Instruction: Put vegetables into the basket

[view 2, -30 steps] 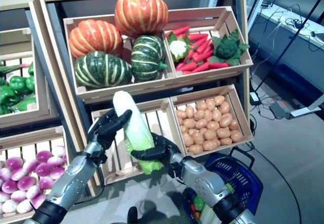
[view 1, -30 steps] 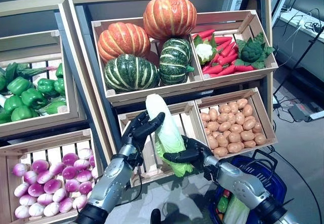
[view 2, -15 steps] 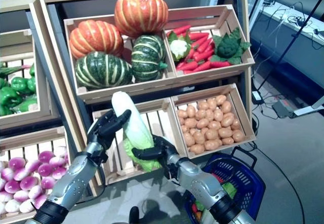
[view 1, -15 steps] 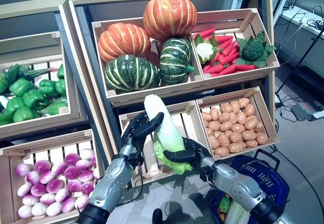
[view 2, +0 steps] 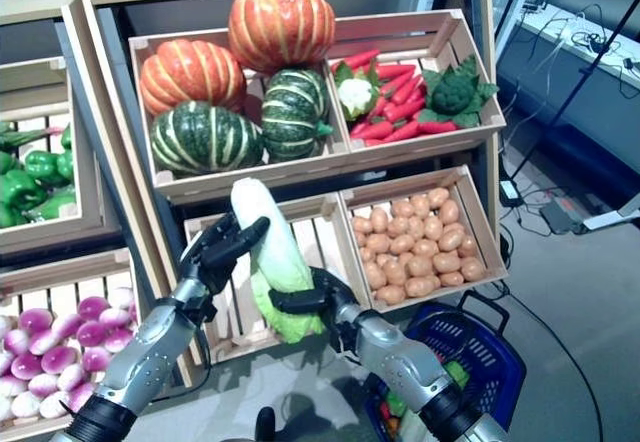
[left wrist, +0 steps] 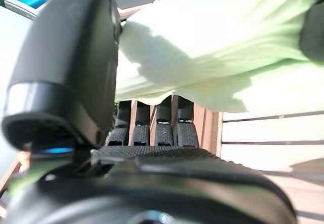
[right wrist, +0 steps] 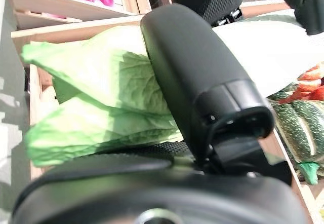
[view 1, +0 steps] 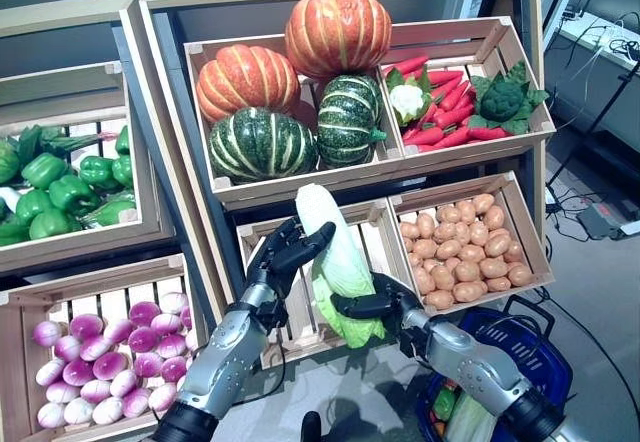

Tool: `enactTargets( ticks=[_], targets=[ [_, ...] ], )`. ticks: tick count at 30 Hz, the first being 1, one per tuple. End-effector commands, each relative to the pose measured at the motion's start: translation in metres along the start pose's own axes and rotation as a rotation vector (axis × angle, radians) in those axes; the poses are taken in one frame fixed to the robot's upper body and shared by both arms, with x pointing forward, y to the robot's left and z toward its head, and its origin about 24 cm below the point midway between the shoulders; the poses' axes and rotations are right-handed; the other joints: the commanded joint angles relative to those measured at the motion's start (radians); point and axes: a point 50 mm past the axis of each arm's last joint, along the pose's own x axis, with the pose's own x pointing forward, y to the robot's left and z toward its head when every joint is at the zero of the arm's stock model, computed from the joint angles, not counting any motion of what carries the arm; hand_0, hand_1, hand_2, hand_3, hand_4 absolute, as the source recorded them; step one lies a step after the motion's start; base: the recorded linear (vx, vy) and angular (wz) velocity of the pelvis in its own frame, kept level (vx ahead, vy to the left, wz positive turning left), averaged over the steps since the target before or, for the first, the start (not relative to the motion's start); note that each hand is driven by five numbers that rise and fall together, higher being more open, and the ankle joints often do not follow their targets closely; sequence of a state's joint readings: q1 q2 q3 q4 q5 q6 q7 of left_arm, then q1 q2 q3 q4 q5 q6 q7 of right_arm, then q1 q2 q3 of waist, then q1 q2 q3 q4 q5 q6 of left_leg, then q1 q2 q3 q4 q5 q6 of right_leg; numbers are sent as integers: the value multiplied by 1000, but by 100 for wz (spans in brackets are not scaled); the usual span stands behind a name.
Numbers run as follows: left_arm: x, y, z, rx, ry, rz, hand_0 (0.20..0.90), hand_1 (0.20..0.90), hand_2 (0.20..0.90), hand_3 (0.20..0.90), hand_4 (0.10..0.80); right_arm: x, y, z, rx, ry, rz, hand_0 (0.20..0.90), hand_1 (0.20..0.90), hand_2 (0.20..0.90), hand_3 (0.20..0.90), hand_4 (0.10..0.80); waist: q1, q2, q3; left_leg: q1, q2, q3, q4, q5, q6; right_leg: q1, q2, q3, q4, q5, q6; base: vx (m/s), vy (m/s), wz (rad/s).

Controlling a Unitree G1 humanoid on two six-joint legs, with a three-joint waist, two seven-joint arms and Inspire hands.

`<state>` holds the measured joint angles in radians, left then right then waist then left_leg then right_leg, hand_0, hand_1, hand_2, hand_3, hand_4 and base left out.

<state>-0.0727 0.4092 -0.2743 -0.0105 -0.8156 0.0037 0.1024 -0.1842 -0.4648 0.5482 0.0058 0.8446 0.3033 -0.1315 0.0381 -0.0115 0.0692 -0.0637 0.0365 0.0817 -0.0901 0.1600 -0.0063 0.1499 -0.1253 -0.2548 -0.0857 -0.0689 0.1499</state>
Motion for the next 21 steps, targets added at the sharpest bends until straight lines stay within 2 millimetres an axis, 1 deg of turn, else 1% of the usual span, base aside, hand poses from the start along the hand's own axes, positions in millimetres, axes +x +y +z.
enactTargets(
  ticks=[1,3,5,6,8,9,12,15,17,19,20,21],
  targets=[
    [19,-20,56,13,-222,-176,900,900,900,900,800,-17,7,84,168,-482,130,300,300,300,300,400,4,-31,-44,113,27,17,3,-166,-43,-72,-69,37,1,118,1,0,0,0],
    [18,-18,55,3,-211,-188,900,900,900,900,800,-22,0,90,210,-525,122,300,300,300,300,400,0,-31,-45,114,28,19,3,-167,-43,-71,-69,40,0,118,3,0,0,0],
    [18,-14,55,-18,-201,-198,900,900,900,900,800,-28,-15,94,241,-578,67,300,300,300,300,400,-5,-30,-48,118,30,25,3,-169,-42,-70,-68,44,0,117,5,0,0,0],
    [18,-14,55,-18,-200,-199,900,900,900,900,800,-28,-15,94,241,-578,67,300,300,300,300,400,-5,-30,-47,118,30,25,3,-169,-42,-70,-68,44,0,117,5,0,0,0],
    [17,-14,55,-34,-194,-220,900,900,900,900,800,-35,-26,101,275,-645,7,300,300,300,300,400,-9,-29,-49,119,32,31,3,-170,-41,-70,-67,47,-2,118,7,-18,-3,-2],
    [15,-13,56,-58,-188,-238,900,900,900,900,800,-45,-39,110,294,-732,-48,300,300,300,300,400,-14,-28,-48,119,34,34,3,-171,-40,-73,-66,52,-2,120,7,-41,-9,-4],
    [16,-12,55,-83,-187,-234,900,900,900,900,800,-55,-51,119,342,-831,-105,300,300,300,300,400,-21,-26,-43,119,36,43,3,-173,-40,-77,-65,59,-2,122,9,-38,-17,-7],
    [17,-6,52,-115,-179,-225,900,900,900,900,800,-68,-71,125,431,-952,-240,300,300,300,300,400,-29,-25,-40,120,36,51,3,-176,-40,-81,-64,68,-2,122,11,-22,-23,-7],
    [16,-3,52,-130,-177,-223,900,900,900,900,800,-77,-86,122,485,-1006,-324,300,300,300,300,400,-33,-23,-41,119,36,55,3,-178,-39,-84,-62,73,-2,122,12,-13,-23,-17],
    [14,1,53,-149,-181,-213,900,900,900,900,800,-89,-105,113,568,-1072,-469,300,300,300,300,400,-39,-21,-40,117,38,60,3,-179,-39,-87,-59,76,-2,122,12,-15,-33,-8],
    [13,2,53,-150,-182,-211,900,900,900,900,800,-91,-109,110,580,-1083,-499,300,300,300,300,400,-40,-21,-39,117,38,62,3,-179,-39,-88,-58,78,-2,122,12,-17,-40,-4],
    [12,5,54,-165,-188,-206,900,900,900,900,800,-100,-123,100,631,-1110,-623,300,300,300,300,400,-45,-20,-37,114,39,67,3,-178,-40,-91,-55,80,-2,123,12,-18,-40,-4]
  ],
)
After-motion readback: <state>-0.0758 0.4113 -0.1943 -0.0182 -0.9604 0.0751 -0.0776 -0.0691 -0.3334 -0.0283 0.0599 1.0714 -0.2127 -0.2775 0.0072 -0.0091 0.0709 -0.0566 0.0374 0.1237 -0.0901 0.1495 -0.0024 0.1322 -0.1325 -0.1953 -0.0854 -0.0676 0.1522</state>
